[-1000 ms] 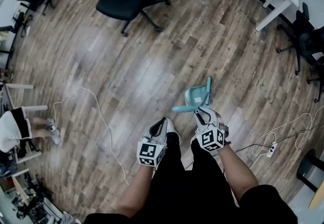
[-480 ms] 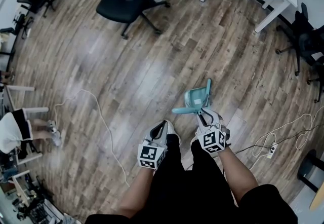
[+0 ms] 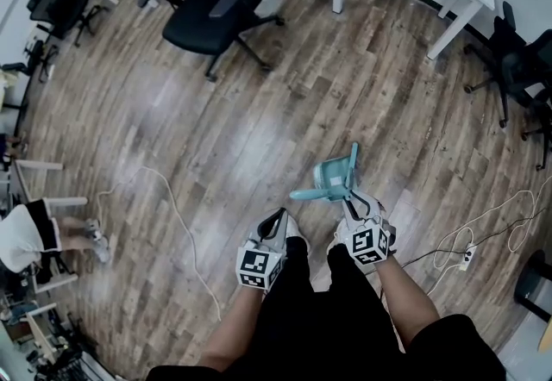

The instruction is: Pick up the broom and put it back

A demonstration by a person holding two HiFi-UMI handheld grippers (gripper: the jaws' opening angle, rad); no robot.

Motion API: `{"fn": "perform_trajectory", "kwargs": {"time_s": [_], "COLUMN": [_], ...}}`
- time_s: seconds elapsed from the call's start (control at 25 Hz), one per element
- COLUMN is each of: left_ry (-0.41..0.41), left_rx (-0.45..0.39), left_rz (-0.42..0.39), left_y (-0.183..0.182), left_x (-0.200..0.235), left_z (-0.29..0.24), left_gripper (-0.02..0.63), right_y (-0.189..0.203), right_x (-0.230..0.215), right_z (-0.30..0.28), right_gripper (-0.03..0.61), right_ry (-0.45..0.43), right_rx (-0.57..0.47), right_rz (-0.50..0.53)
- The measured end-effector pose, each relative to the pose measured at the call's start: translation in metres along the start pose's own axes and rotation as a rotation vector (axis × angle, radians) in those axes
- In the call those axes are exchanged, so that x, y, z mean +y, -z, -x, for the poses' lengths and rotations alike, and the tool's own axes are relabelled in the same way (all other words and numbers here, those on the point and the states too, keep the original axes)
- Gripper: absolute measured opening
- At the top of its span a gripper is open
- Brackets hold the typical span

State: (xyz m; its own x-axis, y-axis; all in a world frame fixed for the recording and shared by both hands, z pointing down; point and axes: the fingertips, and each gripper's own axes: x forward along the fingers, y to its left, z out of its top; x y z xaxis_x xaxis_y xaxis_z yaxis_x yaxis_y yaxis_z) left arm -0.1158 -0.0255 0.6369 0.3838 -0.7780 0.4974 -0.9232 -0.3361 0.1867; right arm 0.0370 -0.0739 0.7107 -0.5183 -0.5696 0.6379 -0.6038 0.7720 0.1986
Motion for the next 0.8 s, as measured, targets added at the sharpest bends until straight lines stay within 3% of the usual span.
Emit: {"fn": "perform_trajectory", "kwargs": {"time_s": [0.8], "left_ry": [0.045], "left_rx": [-0.03], "left_rz": [-0.106], "left_y": [-0.03], "left_x": [-0.011], "left_z": [-0.019], "left_gripper": [0.018], "right_y": [0.008], "right_x": [-0.059], "right_z": [0.016], "right_gripper": [0.089], "right_ry": [0.029], "right_rx": [0.002], "right_rz": [-0.127]}}
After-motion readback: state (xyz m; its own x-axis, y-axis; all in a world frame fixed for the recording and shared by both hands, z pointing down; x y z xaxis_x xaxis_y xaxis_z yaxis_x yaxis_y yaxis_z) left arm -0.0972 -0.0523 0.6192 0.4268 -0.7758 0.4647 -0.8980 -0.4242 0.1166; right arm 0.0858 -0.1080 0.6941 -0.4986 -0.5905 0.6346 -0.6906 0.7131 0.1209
